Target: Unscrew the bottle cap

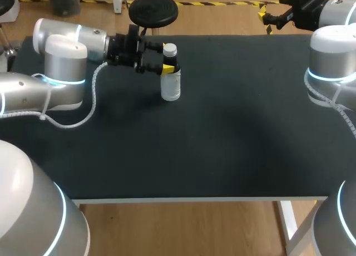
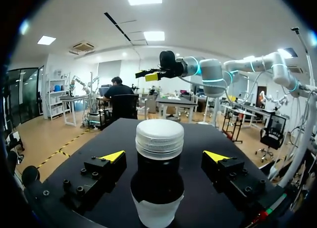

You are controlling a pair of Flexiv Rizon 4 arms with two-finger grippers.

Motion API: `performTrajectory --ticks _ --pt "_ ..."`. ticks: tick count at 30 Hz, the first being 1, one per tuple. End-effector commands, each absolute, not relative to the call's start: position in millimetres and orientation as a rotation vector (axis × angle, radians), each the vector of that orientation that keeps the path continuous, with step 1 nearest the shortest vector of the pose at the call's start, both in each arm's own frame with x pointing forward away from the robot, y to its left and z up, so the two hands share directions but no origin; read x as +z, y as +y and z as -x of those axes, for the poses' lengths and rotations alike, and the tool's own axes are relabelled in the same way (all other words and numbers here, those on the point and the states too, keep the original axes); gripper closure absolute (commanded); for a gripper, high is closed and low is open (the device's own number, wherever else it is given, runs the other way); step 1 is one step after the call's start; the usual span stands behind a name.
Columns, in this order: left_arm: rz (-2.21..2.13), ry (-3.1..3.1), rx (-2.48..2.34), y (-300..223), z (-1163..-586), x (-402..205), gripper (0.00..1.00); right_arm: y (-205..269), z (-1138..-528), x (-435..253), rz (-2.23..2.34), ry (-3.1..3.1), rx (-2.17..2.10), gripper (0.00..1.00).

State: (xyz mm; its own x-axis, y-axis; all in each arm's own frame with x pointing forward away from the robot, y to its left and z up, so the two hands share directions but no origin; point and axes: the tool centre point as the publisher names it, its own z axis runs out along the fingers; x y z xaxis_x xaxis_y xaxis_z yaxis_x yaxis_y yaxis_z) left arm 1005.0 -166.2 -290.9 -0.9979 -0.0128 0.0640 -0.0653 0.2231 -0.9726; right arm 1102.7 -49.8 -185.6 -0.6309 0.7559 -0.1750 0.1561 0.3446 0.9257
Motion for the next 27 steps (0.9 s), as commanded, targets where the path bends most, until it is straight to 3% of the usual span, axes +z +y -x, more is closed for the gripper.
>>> performTrajectory --ticks 1,18,21,23,24,26,27 --pt "-0.054 -2.415 1.933 -167.6 -1006.6 -292.7 0.00 -50.0 -1103.6 -184.7 -0.793 2.013 1.288 0.00" --pt "-0.031 -2.413 1.935 -170.1 -1005.7 -292.8 0.00 -50.0 -1103.6 -184.7 -0.793 2.013 1.288 0.00" --pt "-0.027 -2.416 1.936 -170.0 -1005.7 -292.6 0.11 -50.0 -1103.6 -184.7 -0.793 2.013 1.288 0.00" --pt "-0.029 -2.416 1.937 -169.9 -1005.7 -292.6 0.27 -50.0 -1103.6 -184.7 -0.793 2.013 1.288 0.00" --pt "-0.028 -2.416 1.937 -169.8 -1005.7 -292.5 0.30 -50.0 -1103.6 -184.7 -0.793 2.013 1.288 0.00" --pt "-0.025 -2.417 1.939 -169.6 -1005.7 -292.4 0.51 -50.0 -1103.6 -184.7 -0.793 2.013 1.288 0.00" --pt "-0.025 -2.417 1.940 -169.6 -1005.7 -292.3 0.52 -50.0 -1103.6 -184.7 -0.793 2.013 1.288 0.00"
